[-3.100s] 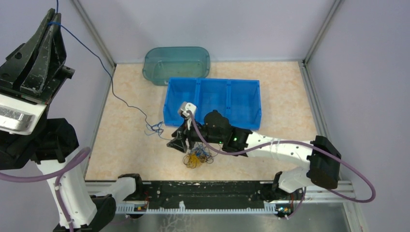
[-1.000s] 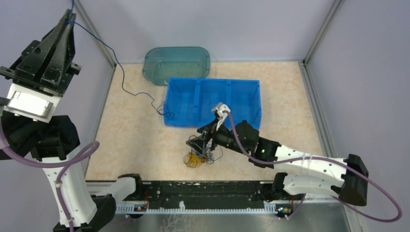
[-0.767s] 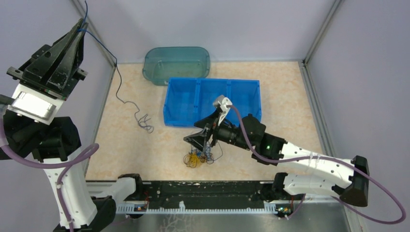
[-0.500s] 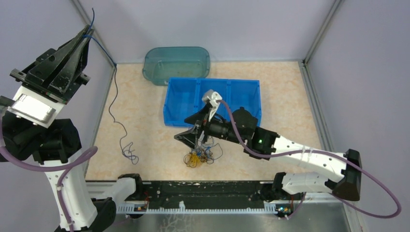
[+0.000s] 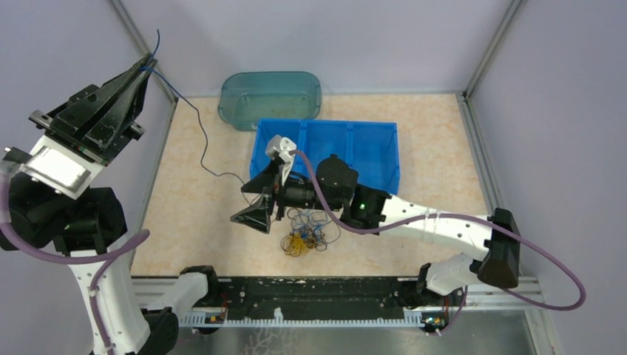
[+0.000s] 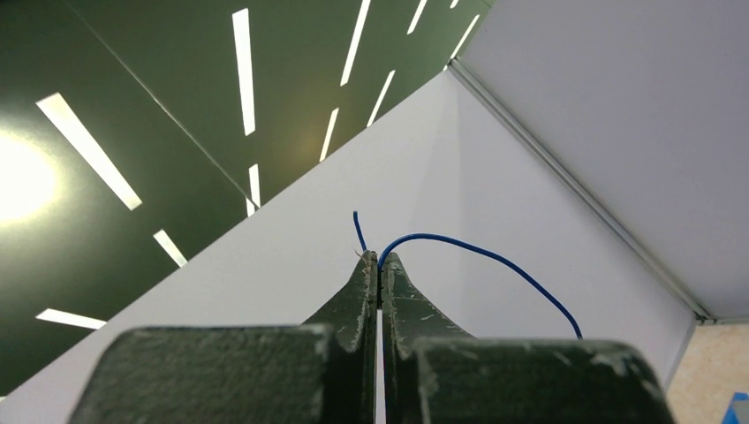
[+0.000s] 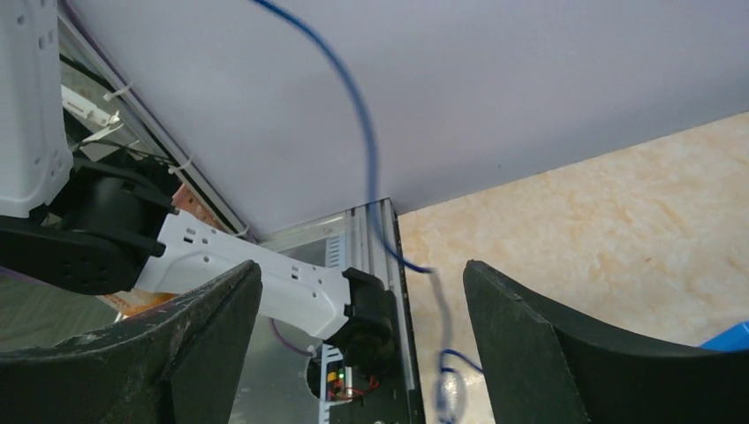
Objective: Untangle the cables
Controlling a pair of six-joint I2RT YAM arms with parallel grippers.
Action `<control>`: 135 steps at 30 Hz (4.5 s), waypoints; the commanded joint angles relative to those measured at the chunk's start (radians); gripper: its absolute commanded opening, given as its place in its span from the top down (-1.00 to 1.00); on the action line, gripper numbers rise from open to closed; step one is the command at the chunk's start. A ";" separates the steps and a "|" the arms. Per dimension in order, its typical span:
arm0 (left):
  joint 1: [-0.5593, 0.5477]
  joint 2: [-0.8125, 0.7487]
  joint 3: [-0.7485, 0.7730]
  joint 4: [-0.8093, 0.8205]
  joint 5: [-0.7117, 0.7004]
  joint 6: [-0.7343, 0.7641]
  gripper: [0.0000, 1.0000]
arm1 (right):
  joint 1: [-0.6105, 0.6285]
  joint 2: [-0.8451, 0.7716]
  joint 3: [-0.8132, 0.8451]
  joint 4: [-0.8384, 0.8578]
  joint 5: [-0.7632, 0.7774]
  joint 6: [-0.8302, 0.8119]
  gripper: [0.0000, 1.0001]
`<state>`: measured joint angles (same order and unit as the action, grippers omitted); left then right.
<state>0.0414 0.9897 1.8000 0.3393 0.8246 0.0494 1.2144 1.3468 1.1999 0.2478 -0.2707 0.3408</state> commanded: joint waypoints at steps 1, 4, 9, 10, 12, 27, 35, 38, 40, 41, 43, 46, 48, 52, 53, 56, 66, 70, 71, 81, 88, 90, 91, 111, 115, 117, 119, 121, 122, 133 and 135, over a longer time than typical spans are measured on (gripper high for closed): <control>0.006 -0.012 -0.041 -0.011 0.021 -0.028 1.00 | 0.009 0.046 0.077 0.077 -0.042 -0.006 -0.64; 0.006 -0.021 -0.071 -0.011 0.021 -0.032 1.00 | 0.009 0.076 0.100 0.072 -0.041 -0.005 -0.26; 0.007 -0.030 -0.110 -0.023 0.019 -0.040 1.00 | 0.008 0.093 0.123 0.029 0.140 -0.042 0.85; 0.007 -0.035 -0.121 -0.027 0.018 -0.041 1.00 | 0.006 0.095 0.128 0.018 0.184 -0.053 1.00; 0.007 -0.046 -0.153 -0.046 0.021 -0.037 1.00 | -0.013 0.104 0.139 -0.004 0.224 -0.061 1.00; 0.006 -0.044 -0.340 -0.208 -0.030 0.055 1.00 | -0.196 0.037 -0.047 0.016 0.201 -0.019 -0.24; -0.028 0.068 -0.323 -0.197 -0.103 0.002 1.00 | -0.211 -0.048 -0.106 -0.050 0.374 -0.036 -0.83; -0.131 0.112 -0.305 -0.258 -0.177 0.101 1.00 | -0.213 -0.061 -0.094 -0.118 0.483 -0.041 -0.87; -0.223 0.144 -0.292 -0.326 -0.260 0.206 1.00 | -0.213 -0.076 -0.102 -0.137 0.527 -0.046 -0.87; -0.269 0.161 -0.286 -0.358 -0.308 0.252 1.00 | -0.213 -0.085 -0.108 -0.140 0.545 -0.048 -0.87; -0.317 0.198 -0.276 -0.408 -0.378 0.298 1.00 | -0.213 -0.103 -0.124 -0.142 0.564 -0.052 -0.87; -0.343 0.251 -0.277 -0.425 -0.445 0.324 1.00 | -0.214 -0.134 -0.159 -0.136 0.584 -0.054 -0.87; -0.349 0.271 -0.277 -0.417 -0.463 0.337 1.00 | -0.217 -0.154 -0.176 -0.138 0.589 -0.055 -0.87; -0.352 0.302 -0.268 -0.387 -0.484 0.352 1.00 | -0.220 -0.185 -0.207 -0.141 0.595 -0.056 -0.87; -0.353 0.310 -0.264 -0.382 -0.492 0.358 1.00 | -0.222 -0.192 -0.213 -0.141 0.597 -0.056 -0.87; -0.356 0.330 -0.258 -0.353 -0.526 0.380 1.00 | -0.222 -0.205 -0.231 -0.138 0.595 -0.054 -0.87; -0.362 0.441 -0.046 -0.339 -0.567 0.395 1.00 | -0.224 -0.218 -0.253 -0.134 0.594 -0.039 -0.86; -0.374 0.453 -0.041 -0.341 -0.579 0.383 1.00 | -0.225 -0.221 -0.266 -0.133 0.594 -0.029 -0.86; -0.378 0.449 -0.061 -0.341 -0.581 0.379 1.00 | -0.224 -0.224 -0.272 -0.133 0.594 -0.025 -0.86; -0.417 0.383 -0.431 -0.369 -0.615 0.460 0.96 | -0.225 -0.258 -0.296 -0.149 0.601 -0.017 -0.84; -0.417 0.450 -0.413 -0.610 -0.630 0.525 0.82 | -0.225 -0.265 -0.299 -0.171 0.606 -0.012 -0.85; -0.417 0.469 -0.385 -0.659 -0.642 0.515 0.63 | -0.225 -0.260 -0.300 -0.184 0.611 -0.006 -0.85; -0.418 0.476 -0.374 -0.677 -0.646 0.515 0.58 | -0.225 -0.259 -0.299 -0.192 0.613 -0.003 -0.85; -0.426 0.477 -0.264 -0.965 -0.501 0.529 -0.85 | -0.252 -0.223 -0.365 -0.328 0.549 0.102 -0.83; -0.425 0.377 -0.364 -1.021 -0.397 0.522 -1.00 | -0.271 -0.196 -0.464 -0.311 0.462 0.147 -0.75; -0.426 0.331 -0.414 -1.032 -0.369 0.524 -1.00 | -0.284 -0.170 -0.513 -0.276 0.416 0.162 -0.68; -0.426 0.295 -0.450 -1.040 -0.356 0.525 -1.00 | -0.305 -0.141 -0.555 -0.230 0.373 0.176 -0.63; -0.426 0.272 -0.466 -1.061 -0.341 0.519 -1.00 | -0.326 -0.106 -0.578 -0.180 0.345 0.176 -0.56; -0.426 0.265 -0.467 -1.074 -0.332 0.514 -1.00 | -0.335 -0.087 -0.578 -0.168 0.342 0.169 -0.54; -0.426 0.207 -0.489 -1.147 -0.285 0.497 -1.00 | -0.338 0.032 -0.424 -0.175 0.334 0.018 -0.54; -0.425 0.203 -0.487 -1.142 -0.284 0.492 -1.00 | -0.337 0.072 -0.385 -0.187 0.337 -0.009 -0.54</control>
<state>-0.3801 1.2144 1.3193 -0.7719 0.5022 0.5537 0.8806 1.3731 0.7166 0.0151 0.0723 0.4068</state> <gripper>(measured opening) 0.998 0.771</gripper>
